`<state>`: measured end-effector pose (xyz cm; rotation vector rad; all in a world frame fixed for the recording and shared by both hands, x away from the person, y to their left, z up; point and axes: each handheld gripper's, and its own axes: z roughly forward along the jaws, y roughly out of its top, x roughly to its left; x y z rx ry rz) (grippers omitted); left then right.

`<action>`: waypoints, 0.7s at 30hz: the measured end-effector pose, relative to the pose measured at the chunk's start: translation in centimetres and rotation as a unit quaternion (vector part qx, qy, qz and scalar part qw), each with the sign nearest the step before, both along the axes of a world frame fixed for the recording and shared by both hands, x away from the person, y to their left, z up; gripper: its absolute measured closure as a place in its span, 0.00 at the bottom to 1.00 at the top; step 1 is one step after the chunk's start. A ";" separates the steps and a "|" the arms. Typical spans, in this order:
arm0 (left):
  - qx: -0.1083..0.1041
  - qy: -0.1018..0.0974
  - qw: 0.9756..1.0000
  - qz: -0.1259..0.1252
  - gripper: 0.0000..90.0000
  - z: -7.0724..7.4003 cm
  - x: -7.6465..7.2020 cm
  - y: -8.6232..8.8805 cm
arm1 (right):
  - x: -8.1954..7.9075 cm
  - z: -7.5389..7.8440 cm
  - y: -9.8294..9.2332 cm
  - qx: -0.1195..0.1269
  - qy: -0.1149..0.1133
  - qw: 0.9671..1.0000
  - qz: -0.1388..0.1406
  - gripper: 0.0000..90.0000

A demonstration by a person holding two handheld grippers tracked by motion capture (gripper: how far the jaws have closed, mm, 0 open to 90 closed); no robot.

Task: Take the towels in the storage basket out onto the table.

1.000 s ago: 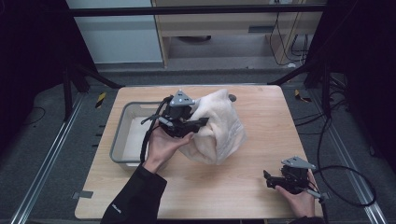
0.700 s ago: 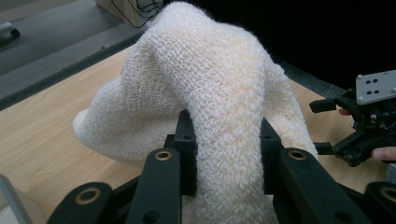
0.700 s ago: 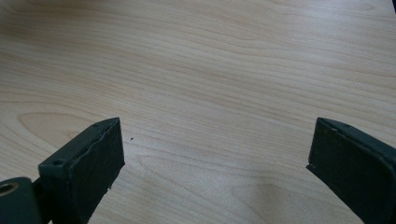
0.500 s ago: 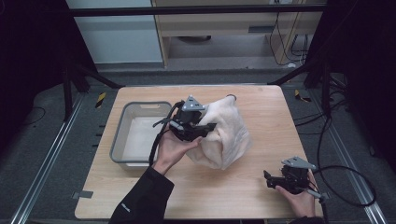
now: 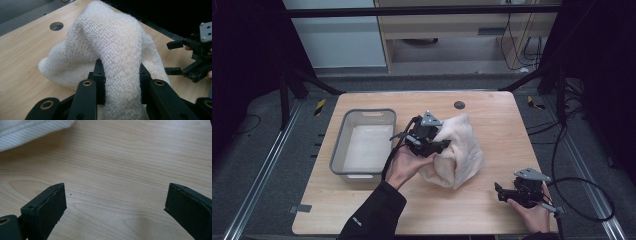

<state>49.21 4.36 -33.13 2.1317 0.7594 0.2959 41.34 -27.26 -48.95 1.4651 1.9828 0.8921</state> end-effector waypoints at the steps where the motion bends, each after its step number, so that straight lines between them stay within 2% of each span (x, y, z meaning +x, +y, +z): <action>1: 0.000 0.001 1.000 0.000 0.77 -0.2 0.0 -0.1 | 0.0 0.0 0.0 0.000 0.000 1.000 0.000 0.04; 18: 0.011 0.021 1.000 -0.004 0.75 -3.2 0.3 -1.3 | 0.0 -0.1 -0.2 0.002 0.002 1.000 -0.002 0.04; 21: 0.019 0.023 1.000 -0.004 0.74 -3.8 0.2 -1.5 | 0.0 -0.1 -0.2 0.003 0.003 1.000 -0.003 0.04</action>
